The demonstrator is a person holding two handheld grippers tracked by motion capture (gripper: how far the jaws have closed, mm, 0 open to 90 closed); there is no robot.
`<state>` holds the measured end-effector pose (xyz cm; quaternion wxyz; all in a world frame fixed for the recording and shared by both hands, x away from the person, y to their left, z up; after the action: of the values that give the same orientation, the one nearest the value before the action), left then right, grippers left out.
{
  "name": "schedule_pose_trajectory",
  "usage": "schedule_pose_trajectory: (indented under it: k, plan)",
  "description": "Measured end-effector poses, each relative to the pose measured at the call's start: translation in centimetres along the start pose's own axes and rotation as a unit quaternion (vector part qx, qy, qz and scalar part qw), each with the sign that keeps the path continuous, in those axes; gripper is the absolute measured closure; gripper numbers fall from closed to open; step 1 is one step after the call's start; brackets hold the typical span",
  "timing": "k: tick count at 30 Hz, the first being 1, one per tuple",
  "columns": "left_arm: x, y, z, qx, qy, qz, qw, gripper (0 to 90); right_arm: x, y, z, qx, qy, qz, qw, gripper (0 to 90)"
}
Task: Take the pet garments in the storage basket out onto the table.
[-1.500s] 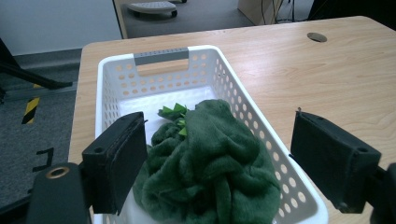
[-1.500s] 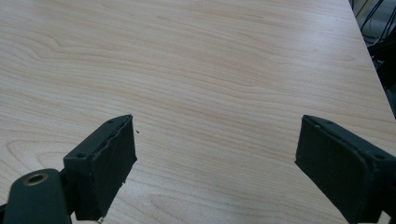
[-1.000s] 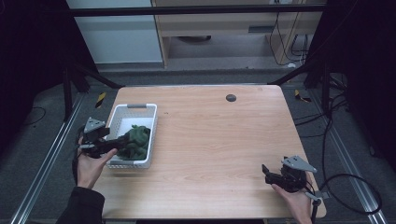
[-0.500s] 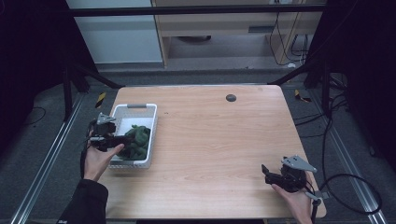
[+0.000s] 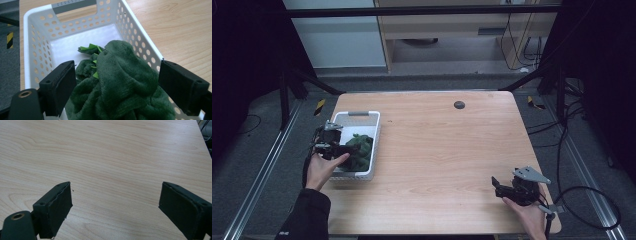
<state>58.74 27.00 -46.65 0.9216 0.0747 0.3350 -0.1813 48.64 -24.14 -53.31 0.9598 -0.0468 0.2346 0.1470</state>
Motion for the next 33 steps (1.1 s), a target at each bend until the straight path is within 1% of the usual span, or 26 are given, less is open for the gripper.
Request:
schedule_pose_trajectory:
  k: [4,9,16,18,20,22,23,26,27,31,32,33]
  plan:
    - [0.6,0.2,-0.2,-0.002,0.009,0.002,1.0,13.7,0.0,0.0,0.0,0.0,0.001,0.001,1.0,10.9]
    - [1.1,-0.1,-0.6,0.008,0.025,0.0,0.9997,12.3,-0.1,0.0,0.0,0.005,0.003,0.002,1.0,10.8]
    - [1.8,-0.2,-1.0,0.012,0.039,0.001,0.9992,10.6,0.0,0.1,-0.1,0.005,0.005,0.005,1.0,10.0]
    - [2.1,-0.1,-1.2,0.009,0.042,-0.001,0.9991,10.5,0.0,0.1,-0.1,0.005,0.005,0.005,1.0,9.8]
    - [2.4,-0.1,-1.6,0.011,0.048,-0.003,0.9988,9.6,0.0,0.1,-0.2,0.003,0.007,0.006,1.0,9.6]
    - [2.5,-0.1,-1.7,0.011,0.051,-0.003,0.9986,9.3,0.1,0.0,-0.2,0.001,0.008,0.005,1.0,9.6]
    - [2.6,-0.2,-1.8,0.01,0.055,-0.006,0.9984,9.0,0.1,0.0,-0.2,0.0,0.008,0.006,0.9999,9.5]
    - [2.8,-0.4,-2.0,0.015,0.06,-0.008,0.998,8.5,0.1,0.1,-0.2,0.0,0.008,0.007,0.9999,9.4]
    - [2.9,-0.4,-2.1,0.013,0.062,-0.008,0.998,8.7,0.1,0.2,-0.2,0.003,0.009,0.009,0.9999,9.3]
    - [3.2,-0.5,-2.4,0.011,0.075,-0.009,0.9971,11.2,0.2,0.2,-0.3,0.001,0.01,0.008,0.9999,9.2]
    - [3.3,-0.4,-2.5,0.011,0.079,-0.01,0.9968,13.8,0.2,0.1,-0.3,0.003,0.013,0.008,0.9999,9.1]
    - [3.4,-0.4,-2.6,0.011,0.08,-0.009,0.9967,14.5,0.2,0.1,-0.4,0.004,0.014,0.008,0.9999,9.0]
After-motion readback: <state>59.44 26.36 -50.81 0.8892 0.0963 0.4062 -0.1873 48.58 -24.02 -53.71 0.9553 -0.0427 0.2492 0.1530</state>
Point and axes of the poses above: each handheld gripper's, and its own axes: x roughly forward along the jaws, z roughly out of its top, y roughly to its left, the point moved 9 cm from there along x, roughly forward along the jaws, and after that the axes turned 5 degrees about -y, right-handed, at the moved point
